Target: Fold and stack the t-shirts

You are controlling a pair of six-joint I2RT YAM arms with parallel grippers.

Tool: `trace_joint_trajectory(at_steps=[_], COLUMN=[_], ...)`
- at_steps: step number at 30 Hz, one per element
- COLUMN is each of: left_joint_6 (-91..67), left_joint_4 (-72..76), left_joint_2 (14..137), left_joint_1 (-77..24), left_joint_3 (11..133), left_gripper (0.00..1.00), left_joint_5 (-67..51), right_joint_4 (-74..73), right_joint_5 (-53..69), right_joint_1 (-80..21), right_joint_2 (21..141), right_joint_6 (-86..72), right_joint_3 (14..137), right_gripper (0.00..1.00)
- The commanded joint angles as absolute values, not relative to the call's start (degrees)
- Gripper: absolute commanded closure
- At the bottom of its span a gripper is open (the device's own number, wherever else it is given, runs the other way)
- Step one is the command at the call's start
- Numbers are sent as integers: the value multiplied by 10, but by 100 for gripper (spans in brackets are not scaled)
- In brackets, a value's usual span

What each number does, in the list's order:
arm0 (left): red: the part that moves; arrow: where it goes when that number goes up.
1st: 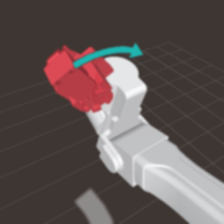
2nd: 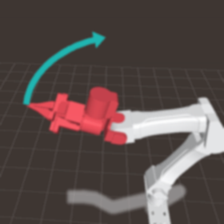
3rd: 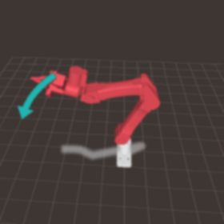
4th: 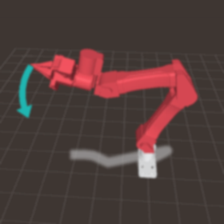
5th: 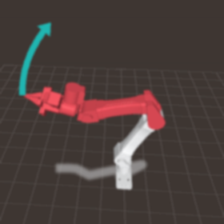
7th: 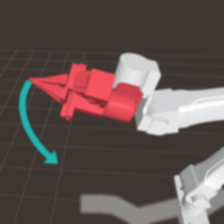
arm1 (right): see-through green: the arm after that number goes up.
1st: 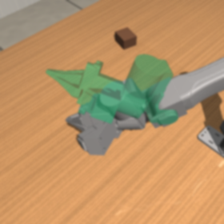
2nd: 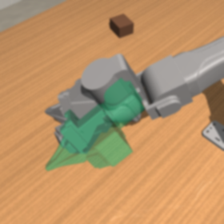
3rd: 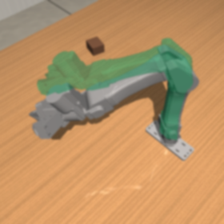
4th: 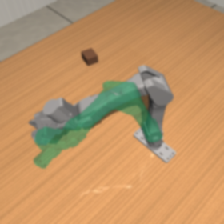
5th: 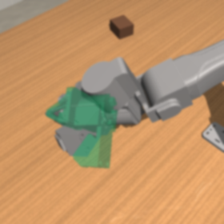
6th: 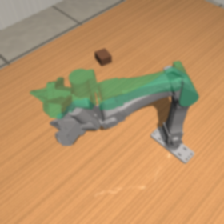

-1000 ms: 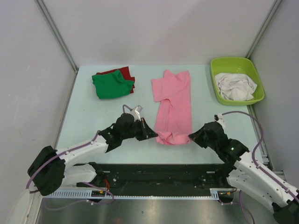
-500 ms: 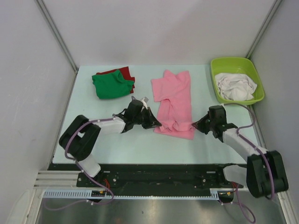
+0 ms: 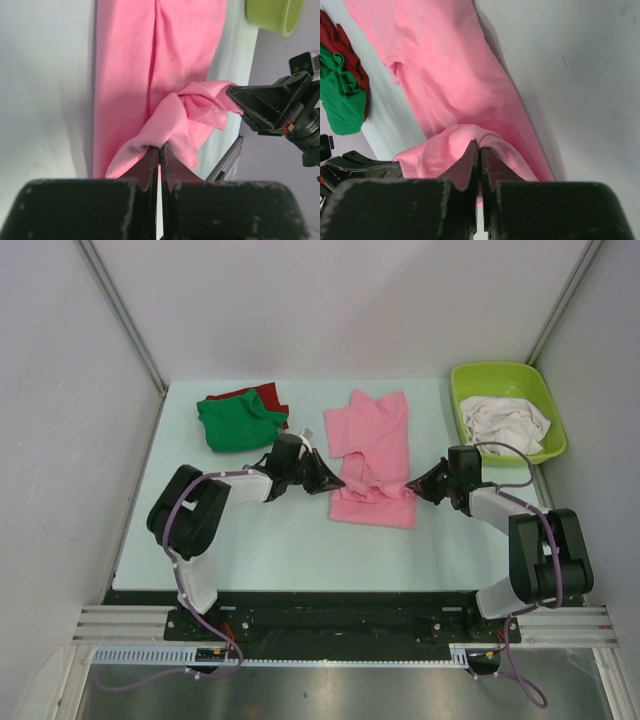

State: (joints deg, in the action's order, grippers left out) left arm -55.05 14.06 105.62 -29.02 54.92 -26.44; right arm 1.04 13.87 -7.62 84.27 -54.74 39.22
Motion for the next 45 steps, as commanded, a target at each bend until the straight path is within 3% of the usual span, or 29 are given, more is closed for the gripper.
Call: trace_joint_trajectory(at_steps=[1, 3, 5, 6, 7, 8, 9, 10, 16, 24, 30, 37, 45], left_joint_6=[-551, -549, -549, -549, -549, -548, -538, -531, -461, -454, -451, -463, -484], left_joint_4=[142, 132, 122, 118, 104, 100, 85, 42, -69, -26, 35, 84, 107], left_joint_2=[1091, 1112, 1125, 1141, 1148, 1157, 1172, 1179, 1154, 985, 929, 964, 1008], left_joint_1=[-277, -273, -265, -261, -257, -246, -241, -237, -231, -256, -287, -311, -319], left_joint_3=[613, 639, 655, 675, 686, 700, 741, 764, 852, 615, 478, 439, 446], left_gripper=[100, 99, 90, 84, 71, 36, 14, 1, 0, 0, 0, 0, 0], left_joint_5=[-293, -292, -290, -286, -284, -285, -284, -281, -258, -237, -218, -213, -218], right_joint_4=[46, 52, 55, 61, 60, 57, 52, 48, 14, -165, -175, -141, -127], right_joint_5=[159, 162, 165, 171, 178, 178, 177, 172, 124, -27, -51, -25, -18], right_joint_1=[-62, -60, -58, -56, -52, -48, -46, -43, -44, -139, -189, -182, -179], right_joint_2=[886, 912, 939, 967, 984, 997, 1009, 1025, 991, 823, 734, 660, 645], right_joint_6=[-540, -541, -541, -541, -539, -540, -541, -541, -517, -399, -389, -403, -417], right_joint_3=[439, 455, 470, 497, 512, 532, 563, 579, 613, 578, 471, 361, 317], right_gripper=[100, 99, 79, 57, 40, 25, 2, 0, 0, 0, 0, 0, 0])
